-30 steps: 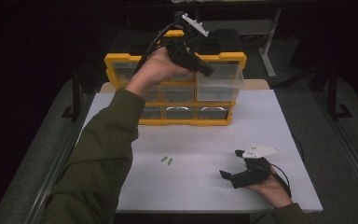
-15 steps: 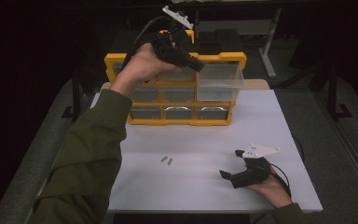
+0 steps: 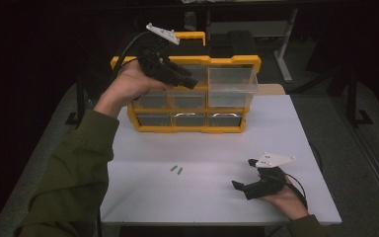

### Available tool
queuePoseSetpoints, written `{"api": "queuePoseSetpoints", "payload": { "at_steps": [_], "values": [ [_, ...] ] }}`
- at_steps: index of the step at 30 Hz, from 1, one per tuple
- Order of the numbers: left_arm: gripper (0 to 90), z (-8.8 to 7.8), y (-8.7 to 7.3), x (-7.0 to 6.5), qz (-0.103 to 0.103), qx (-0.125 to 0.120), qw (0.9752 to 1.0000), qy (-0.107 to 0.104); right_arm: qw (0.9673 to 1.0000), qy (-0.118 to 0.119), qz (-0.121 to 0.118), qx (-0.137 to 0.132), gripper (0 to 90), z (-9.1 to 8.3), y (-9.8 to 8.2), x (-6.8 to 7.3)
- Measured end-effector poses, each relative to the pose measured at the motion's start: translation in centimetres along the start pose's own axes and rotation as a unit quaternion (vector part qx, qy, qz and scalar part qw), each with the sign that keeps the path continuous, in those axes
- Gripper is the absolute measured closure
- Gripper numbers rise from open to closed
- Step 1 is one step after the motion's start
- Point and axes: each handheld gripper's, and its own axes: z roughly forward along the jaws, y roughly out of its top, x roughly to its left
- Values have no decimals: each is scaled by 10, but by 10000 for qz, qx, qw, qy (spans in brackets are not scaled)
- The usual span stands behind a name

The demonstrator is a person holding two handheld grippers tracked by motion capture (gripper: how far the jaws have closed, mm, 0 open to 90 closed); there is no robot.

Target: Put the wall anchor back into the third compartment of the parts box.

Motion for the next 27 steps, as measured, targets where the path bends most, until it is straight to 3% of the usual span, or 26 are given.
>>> {"api": "queuePoseSetpoints", "payload": {
  "at_steps": [15, 27],
  "values": [
    [301, 7, -62, -6, -209, 24, 9997, 144, 10000, -18, -19, -1, 16, -1, 1, 1],
    [200, 22, -108, -9, -326, 62, 9989, 336, 10000, -22, -19, 6, 16, 0, 1, 1]
  ]
}}
